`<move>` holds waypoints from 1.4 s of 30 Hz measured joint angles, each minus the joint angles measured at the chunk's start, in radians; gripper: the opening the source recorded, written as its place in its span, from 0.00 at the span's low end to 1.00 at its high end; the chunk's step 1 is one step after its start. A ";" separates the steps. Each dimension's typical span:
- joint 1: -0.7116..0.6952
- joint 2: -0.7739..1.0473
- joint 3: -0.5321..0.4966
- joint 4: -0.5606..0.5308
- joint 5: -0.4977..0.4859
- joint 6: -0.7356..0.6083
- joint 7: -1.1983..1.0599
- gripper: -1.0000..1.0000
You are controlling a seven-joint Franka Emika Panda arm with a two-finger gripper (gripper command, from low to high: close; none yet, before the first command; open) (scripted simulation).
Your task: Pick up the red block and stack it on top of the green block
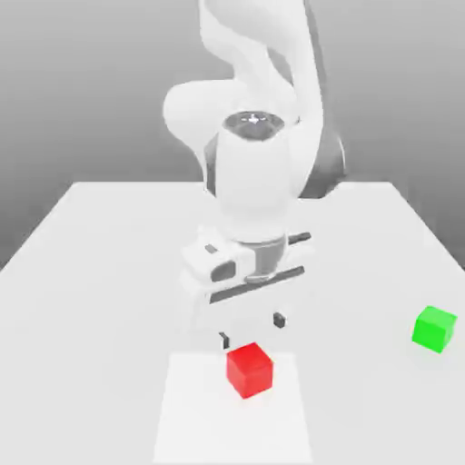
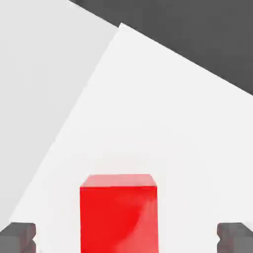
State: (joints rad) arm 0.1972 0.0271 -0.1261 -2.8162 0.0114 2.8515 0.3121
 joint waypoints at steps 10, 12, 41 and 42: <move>-0.050 0.196 0.071 0.023 0.081 0.165 -0.060 0.00; -0.051 0.195 0.071 0.023 0.080 0.164 -0.058 0.00; 0.384 -0.043 0.204 0.110 -0.016 -0.161 -0.606 0.00; 0.412 -0.041 0.215 0.118 -0.015 -0.168 -0.648 0.00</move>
State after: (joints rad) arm 0.6092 -0.0144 0.0885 -2.6983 -0.0041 2.6830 -0.3355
